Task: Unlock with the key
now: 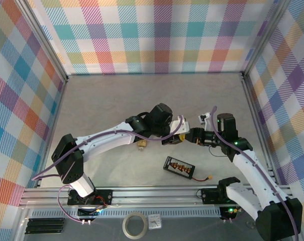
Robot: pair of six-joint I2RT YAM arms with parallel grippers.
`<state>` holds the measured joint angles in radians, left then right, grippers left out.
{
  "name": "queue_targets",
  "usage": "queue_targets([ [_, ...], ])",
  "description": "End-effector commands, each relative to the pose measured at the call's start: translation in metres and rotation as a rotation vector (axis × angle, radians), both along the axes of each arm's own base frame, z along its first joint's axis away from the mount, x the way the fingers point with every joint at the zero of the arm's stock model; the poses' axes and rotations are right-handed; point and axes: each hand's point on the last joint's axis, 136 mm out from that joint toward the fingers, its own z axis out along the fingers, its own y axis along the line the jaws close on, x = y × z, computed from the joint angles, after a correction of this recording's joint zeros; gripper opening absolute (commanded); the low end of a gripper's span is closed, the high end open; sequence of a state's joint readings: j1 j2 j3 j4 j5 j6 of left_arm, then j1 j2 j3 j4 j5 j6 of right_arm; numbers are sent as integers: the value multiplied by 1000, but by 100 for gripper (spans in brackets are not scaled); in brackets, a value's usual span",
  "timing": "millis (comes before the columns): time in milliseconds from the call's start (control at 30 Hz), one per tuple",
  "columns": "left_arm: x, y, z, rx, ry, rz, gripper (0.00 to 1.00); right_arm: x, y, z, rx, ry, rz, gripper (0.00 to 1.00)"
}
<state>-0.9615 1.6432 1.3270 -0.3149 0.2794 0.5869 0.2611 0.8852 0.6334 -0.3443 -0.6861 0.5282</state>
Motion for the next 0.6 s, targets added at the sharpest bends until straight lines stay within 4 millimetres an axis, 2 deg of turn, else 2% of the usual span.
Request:
queue_targets([
  [0, -4, -20, 27, -95, -20, -35, 0, 7, 2, 4, 7, -40, -28, 48],
  [267, 1, -22, 26, -94, -29, -6, 0, 5, 9, 3, 0, -28, -11, 31],
  [567, 4, -26, 28, -139, -38, 17, 1, 2, 4, 2, -51, -31, -15, 8],
])
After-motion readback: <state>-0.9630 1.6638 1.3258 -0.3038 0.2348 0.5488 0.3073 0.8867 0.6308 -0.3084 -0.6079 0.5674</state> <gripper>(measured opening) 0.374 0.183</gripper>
